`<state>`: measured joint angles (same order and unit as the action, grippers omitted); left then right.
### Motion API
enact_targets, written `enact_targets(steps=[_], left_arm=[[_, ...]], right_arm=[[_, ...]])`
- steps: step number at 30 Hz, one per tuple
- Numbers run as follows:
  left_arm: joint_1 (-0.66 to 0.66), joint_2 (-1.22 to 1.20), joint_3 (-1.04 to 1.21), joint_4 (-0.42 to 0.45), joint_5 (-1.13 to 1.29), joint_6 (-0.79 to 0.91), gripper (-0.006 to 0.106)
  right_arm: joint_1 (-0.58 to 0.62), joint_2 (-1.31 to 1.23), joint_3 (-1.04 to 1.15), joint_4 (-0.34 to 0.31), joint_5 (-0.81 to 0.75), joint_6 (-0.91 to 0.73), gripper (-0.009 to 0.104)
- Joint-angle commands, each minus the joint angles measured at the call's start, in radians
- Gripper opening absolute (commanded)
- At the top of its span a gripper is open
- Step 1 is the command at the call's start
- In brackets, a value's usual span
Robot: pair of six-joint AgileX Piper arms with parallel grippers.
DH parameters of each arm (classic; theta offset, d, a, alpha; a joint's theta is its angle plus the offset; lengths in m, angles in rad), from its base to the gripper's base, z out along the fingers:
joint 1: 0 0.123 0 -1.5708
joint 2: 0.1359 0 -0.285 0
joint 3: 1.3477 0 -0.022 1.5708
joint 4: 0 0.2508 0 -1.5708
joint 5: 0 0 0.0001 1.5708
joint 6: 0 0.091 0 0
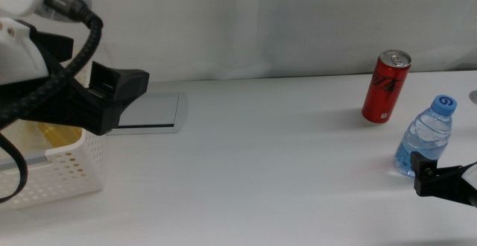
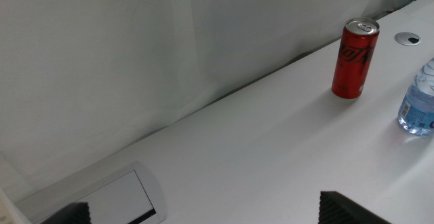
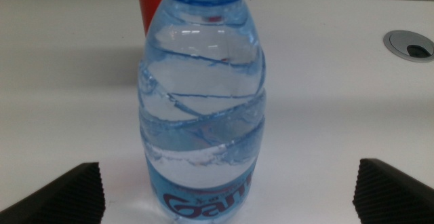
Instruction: Use arms to grab the bottles and put them into the dustbin to the left of the table.
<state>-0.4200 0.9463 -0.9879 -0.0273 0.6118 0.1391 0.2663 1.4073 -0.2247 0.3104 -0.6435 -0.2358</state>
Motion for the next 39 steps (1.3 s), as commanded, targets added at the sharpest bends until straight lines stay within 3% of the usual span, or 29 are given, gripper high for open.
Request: enact_targets(steps=[1, 13, 16, 18, 21, 25, 29, 35, 39], left_arm=[[-0.010, -0.003, 0.004, -0.014, -0.010, -0.009, 0.087], [-0.010, -0.003, 0.004, -0.014, -0.010, -0.009, 0.087], [-0.010, -0.003, 0.004, -0.013, -0.010, -0.007, 0.087], [-0.010, -0.003, 0.004, -0.012, -0.010, -0.004, 0.087], [-0.010, -0.003, 0.004, -0.008, -0.010, -0.004, 0.087], [-0.010, -0.003, 0.004, -0.008, -0.010, -0.002, 0.087], [-0.010, -0.003, 0.004, -0.008, -0.010, -0.002, 0.087], [-0.010, -0.003, 0.004, -0.008, -0.008, -0.002, 0.087], [-0.010, -0.003, 0.004, -0.008, -0.008, -0.002, 0.087]], right_arm=[[0.005, 0.023, -0.014, -0.006, -0.034, 0.004, 0.103], [0.005, 0.155, -0.136, -0.031, 0.008, 0.104, 0.103], [0.005, 0.182, -0.153, -0.031, 0.009, 0.122, 0.099], [0.005, 0.196, -0.161, -0.031, 0.016, 0.138, 0.089], [0.005, 0.212, -0.165, -0.038, 0.040, 0.169, 0.060], [0.005, 0.214, -0.165, -0.038, 0.045, 0.182, 0.000], [0.005, 0.214, -0.165, -0.041, 0.016, 0.184, -0.002], [0.041, 0.158, -0.171, -0.209, -0.016, 0.236, -0.002], [0.119, 0.072, -0.214, -0.233, 0.050, 0.273, -0.002]])
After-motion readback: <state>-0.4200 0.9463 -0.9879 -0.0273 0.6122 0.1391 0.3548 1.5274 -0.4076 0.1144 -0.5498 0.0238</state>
